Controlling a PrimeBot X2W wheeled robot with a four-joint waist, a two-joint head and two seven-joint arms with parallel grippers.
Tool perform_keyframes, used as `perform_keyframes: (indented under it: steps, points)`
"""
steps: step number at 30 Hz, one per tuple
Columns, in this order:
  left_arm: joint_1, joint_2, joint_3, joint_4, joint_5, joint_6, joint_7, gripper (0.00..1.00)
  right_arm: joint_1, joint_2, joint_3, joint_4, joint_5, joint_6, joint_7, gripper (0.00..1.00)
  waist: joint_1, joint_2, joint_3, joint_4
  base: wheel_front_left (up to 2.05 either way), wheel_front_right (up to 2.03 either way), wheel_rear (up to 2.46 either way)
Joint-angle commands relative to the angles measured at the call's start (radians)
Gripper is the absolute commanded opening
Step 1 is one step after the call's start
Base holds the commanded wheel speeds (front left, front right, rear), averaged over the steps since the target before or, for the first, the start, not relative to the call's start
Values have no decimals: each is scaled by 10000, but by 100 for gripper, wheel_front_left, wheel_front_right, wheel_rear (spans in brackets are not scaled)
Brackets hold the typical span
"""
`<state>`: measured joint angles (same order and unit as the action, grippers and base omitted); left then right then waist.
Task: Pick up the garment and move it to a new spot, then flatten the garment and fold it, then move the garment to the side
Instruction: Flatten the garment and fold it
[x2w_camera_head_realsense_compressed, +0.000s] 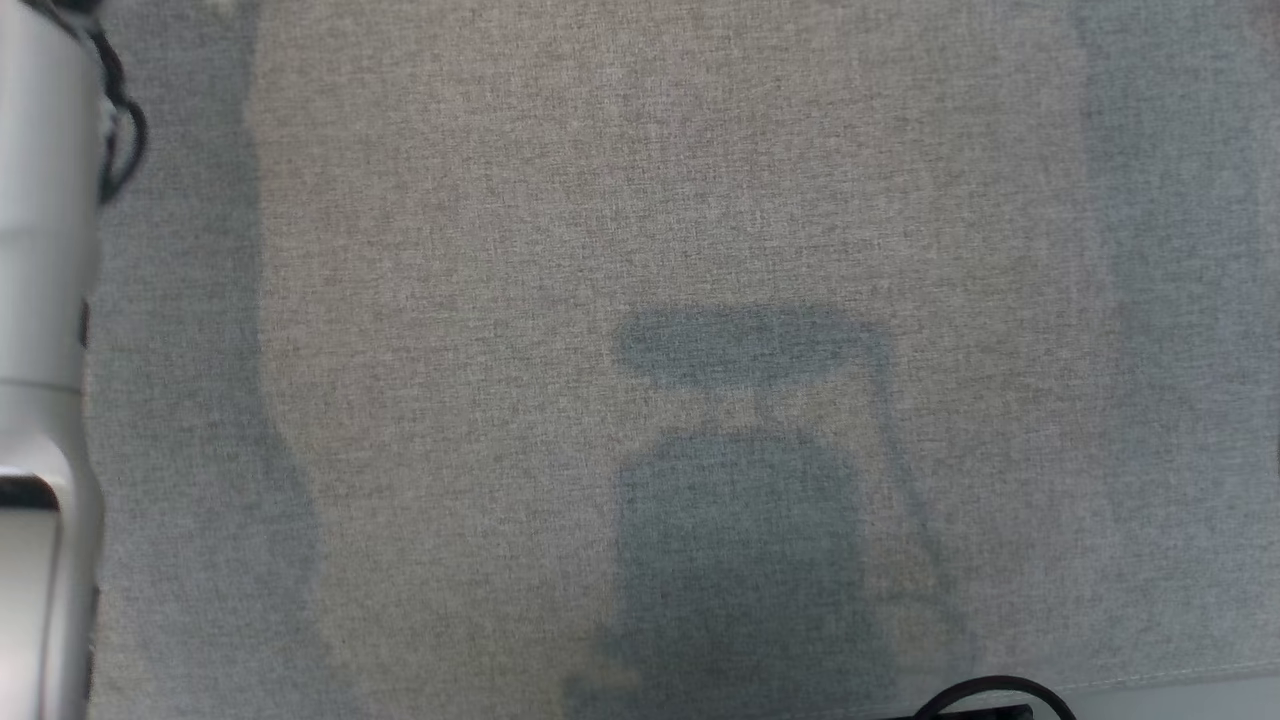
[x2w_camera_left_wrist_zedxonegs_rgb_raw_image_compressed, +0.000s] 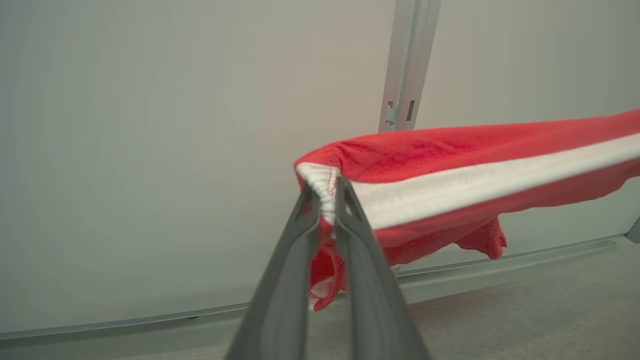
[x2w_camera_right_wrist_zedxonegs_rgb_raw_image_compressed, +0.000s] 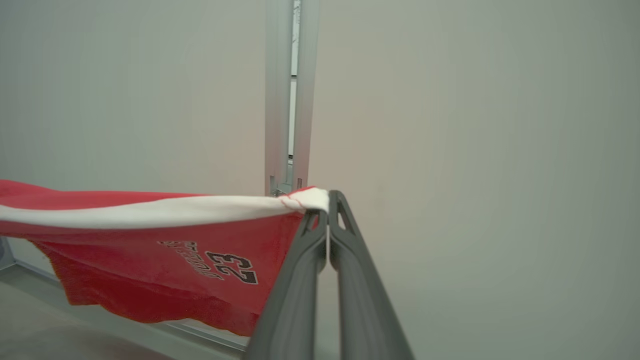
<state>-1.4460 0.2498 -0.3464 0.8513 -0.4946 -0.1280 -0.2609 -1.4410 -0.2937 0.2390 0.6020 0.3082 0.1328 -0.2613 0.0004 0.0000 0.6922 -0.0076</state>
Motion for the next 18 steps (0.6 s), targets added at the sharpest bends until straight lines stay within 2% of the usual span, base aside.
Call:
perform_keyframes:
  steps: [1, 5, 10, 14, 18]
  points:
    - [600, 31, 104, 98, -176, -1, -45, 0, 568, -354, 352, -349, 204, -39, -42, 0, -4, 0, -212, -52, 0, 0, 0]
    - [2903, -257, -775, 258, -953, -7, -45, 0, 2786, -929, 1194, -1205, 1362, -36, -43, 0, -4, 0, -808, -150, 0, 0, 0]
    - [5288, -91, -1314, 210, -2236, -7, -14, 0, 5297, -1641, 1678, -1858, 2498, -39, -46, 0, -4, 0, -1711, -217, 0, 0, 0]
    - [6840, 13, -1514, 209, -2527, -6, 13, 0, 6884, -2034, 2383, -2076, 3312, -39, -46, 0, -4, 0, -2541, -355, 0, 0, 0]
    - [8237, -64, -1191, 225, -2733, 1, 24, 0, 8464, -1927, 2712, -1943, 3644, -44, -46, 0, -4, 0, -3450, -437, 0, 0, 0]
